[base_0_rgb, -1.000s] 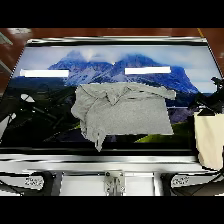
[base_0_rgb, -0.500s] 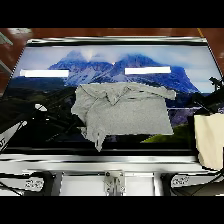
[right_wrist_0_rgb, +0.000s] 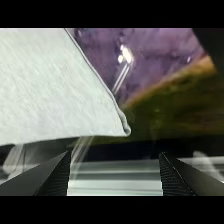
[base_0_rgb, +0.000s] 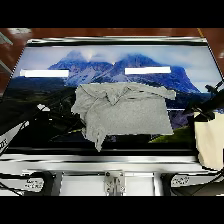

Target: Fold the shirts.

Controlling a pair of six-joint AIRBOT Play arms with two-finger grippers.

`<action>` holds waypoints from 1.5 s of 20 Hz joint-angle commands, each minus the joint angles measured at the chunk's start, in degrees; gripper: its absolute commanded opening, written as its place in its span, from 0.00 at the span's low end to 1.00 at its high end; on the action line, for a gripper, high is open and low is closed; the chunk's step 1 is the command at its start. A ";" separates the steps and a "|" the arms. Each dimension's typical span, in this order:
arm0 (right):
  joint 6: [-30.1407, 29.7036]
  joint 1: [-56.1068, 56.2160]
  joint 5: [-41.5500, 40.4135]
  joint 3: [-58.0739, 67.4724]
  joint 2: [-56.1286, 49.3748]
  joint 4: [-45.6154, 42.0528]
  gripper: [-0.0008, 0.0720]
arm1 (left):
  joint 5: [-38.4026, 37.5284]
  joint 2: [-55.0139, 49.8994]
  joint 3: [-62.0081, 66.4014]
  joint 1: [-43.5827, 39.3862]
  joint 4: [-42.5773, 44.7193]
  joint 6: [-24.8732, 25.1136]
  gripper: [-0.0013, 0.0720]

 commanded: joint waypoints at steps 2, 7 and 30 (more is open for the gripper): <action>-1.53 -2.43 -1.77 -10.73 0.04 5.38 0.94 | -1.31 3.43 0.37 2.58 -0.13 2.43 0.07; -0.68 -0.98 -9.90 -15.47 -0.13 6.93 0.94 | -3.13 7.69 0.37 2.78 0.46 3.45 0.07; -9.79 7.80 -23.41 17.18 29.59 16.92 0.08 | -2.36 38.07 45.18 13.81 4.15 2.78 0.07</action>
